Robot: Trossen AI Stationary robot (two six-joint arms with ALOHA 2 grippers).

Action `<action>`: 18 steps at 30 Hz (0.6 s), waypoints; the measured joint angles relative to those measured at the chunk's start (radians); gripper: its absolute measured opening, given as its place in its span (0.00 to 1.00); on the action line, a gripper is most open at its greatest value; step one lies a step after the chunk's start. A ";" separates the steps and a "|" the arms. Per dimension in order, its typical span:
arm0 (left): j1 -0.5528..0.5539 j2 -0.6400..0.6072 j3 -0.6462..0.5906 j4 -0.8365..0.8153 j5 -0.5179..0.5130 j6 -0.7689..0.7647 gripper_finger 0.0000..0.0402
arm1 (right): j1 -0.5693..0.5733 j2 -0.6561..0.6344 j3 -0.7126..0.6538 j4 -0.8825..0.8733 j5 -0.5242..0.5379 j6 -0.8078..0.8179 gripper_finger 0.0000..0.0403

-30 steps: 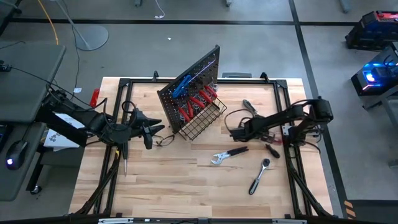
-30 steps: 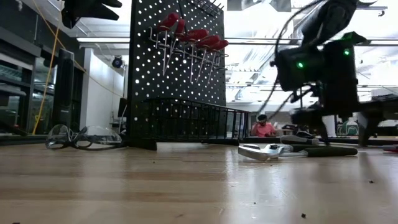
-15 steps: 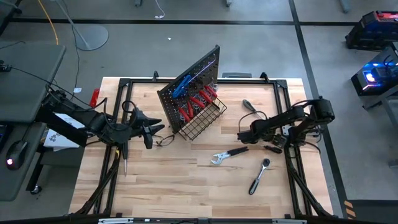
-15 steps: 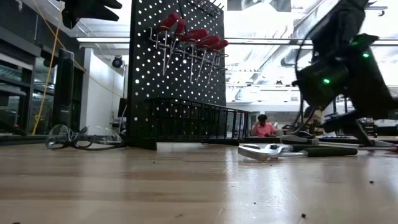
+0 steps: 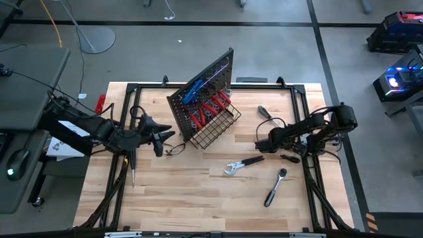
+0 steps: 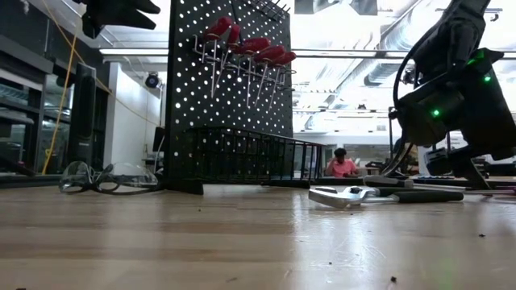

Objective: Hang tools onto peg board
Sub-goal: Adjust the black screwdriver

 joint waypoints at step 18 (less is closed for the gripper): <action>0.014 0.000 0.000 -0.039 0.000 0.000 0.31 | 0.131 0.003 0.090 -0.005 -0.086 -0.352 0.65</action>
